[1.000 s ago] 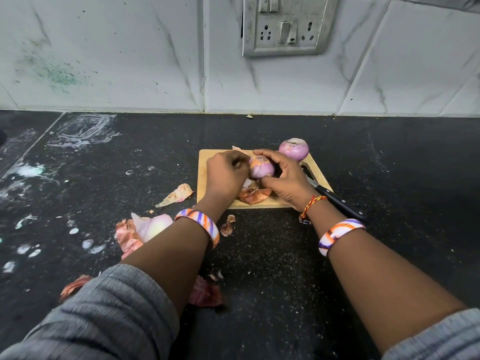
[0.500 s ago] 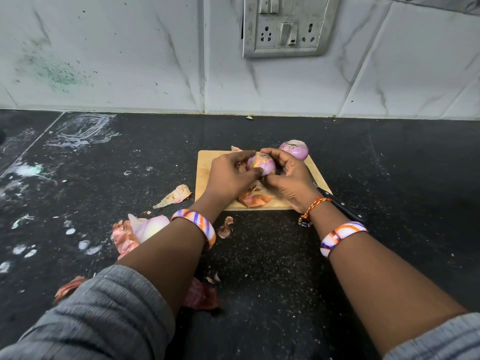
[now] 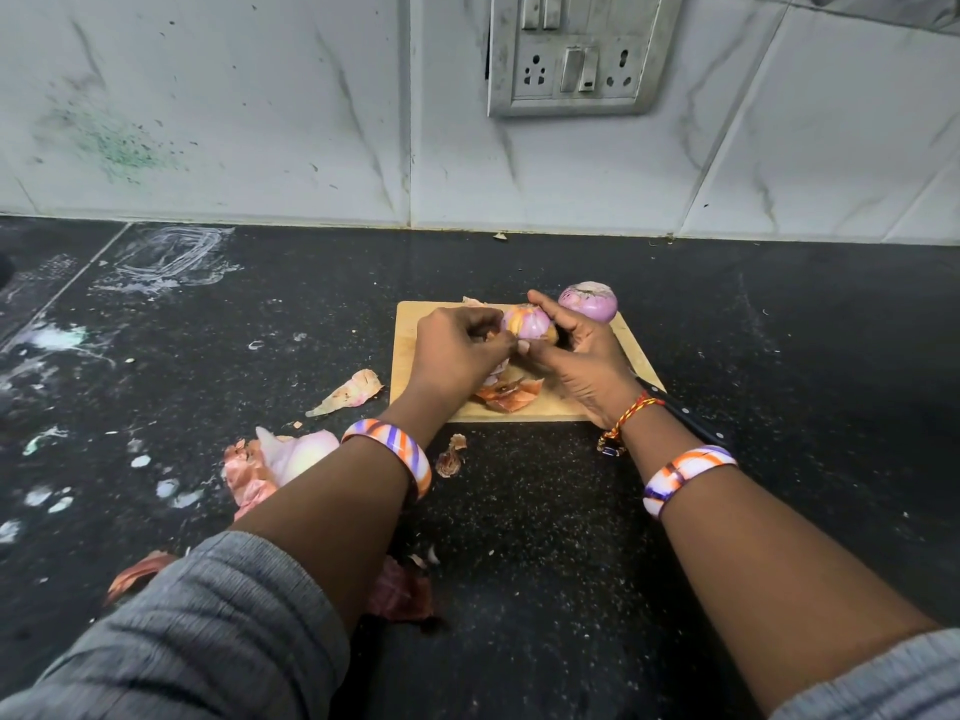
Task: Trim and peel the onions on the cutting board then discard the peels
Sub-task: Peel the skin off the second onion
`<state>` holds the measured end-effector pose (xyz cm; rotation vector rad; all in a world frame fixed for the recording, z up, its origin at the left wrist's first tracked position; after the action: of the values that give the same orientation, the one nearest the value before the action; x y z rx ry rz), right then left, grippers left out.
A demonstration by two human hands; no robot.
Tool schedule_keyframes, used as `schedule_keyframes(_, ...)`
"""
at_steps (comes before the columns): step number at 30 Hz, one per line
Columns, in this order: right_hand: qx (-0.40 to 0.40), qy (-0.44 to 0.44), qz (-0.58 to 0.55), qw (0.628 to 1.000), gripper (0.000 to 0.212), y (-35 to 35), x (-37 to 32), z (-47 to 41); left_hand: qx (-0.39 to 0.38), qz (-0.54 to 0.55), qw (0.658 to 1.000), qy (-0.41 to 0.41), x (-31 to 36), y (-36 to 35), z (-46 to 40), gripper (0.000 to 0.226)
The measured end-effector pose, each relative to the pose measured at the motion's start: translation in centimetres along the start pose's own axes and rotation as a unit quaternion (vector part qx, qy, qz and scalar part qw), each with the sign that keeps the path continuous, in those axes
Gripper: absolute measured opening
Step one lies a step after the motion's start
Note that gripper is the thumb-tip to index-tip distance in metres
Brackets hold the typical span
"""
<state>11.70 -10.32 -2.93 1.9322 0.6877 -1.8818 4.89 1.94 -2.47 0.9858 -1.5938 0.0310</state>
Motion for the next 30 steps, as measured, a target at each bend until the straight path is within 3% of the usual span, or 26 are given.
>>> schedule_keyframes(5, 0.03, 0.016, 0.006, 0.999, 0.049, -0.2, -0.2, 0.2, 0.017, -0.021, 1.0, -0.002, 0.0, 0.0, 0.1, 0.026)
schedule_keyframes(8, 0.034, 0.016, 0.033, 0.999, 0.053, -0.2, -0.1, 0.1, 0.031, -0.039, 0.999, 0.002, -0.3, 0.1, -0.1, 0.022)
schedule_keyframes(15, 0.041, 0.071, 0.074, 0.994, 0.052, -0.5, -0.5, 0.3, -0.031, -0.001, 0.999, -0.04, 0.2, -0.4, 0.0, 0.05)
schedule_keyframes(19, 0.034, 0.106, 0.119, 0.987, 0.051, -0.6, -0.2, 0.1, -0.031, 0.018, 0.998, -0.058, 0.1, -0.7, -0.1, 0.044)
schedule_keyframes(26, 0.01, 0.066, 0.07, 0.995, 0.048, -0.2, 0.1, -0.2, 0.042, 0.12, 0.991, 0.044, -0.7, 0.3, -0.2, 0.015)
schedule_keyframes(30, 0.038, 0.043, 0.017, 0.998, 0.04, 0.1, 0.1, -0.5, 0.051, 0.109, 0.99, 0.078, -1.2, 0.3, -0.4, 0.019)
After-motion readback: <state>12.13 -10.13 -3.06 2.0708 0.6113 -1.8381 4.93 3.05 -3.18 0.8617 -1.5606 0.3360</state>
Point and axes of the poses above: each hand's wrist, its own z-axis away from the middle knuckle, its own y-axis out of the back of the hand, x = y × z, the point moved 3 cm from there along -z, towards the middle knuckle, and after that the axes turned 9 degrees about -z, right-handed, at the moved point
